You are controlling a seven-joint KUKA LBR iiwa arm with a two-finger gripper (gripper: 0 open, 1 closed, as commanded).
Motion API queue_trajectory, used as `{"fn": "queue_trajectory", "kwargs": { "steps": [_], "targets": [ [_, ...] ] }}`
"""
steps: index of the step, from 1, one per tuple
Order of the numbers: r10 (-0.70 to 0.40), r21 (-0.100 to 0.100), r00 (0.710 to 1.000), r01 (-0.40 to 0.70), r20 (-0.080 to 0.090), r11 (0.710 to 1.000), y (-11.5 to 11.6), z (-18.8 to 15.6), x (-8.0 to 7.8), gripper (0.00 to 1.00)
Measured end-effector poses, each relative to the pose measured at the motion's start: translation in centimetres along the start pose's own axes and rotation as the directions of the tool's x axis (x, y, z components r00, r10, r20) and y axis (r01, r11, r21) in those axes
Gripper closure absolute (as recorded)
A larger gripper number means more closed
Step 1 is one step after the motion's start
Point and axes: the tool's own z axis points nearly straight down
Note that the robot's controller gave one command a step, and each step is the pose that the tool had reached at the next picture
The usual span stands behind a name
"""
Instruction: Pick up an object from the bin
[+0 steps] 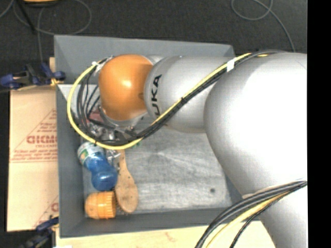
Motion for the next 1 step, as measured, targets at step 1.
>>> {"fn": "queue_trajectory", "kwargs": {
  "steps": [1],
  "targets": [
    [0.253,-0.007,0.967,-0.253,-0.005,0.967,1.12,-0.80,0.47,0.00]
  ]
}}
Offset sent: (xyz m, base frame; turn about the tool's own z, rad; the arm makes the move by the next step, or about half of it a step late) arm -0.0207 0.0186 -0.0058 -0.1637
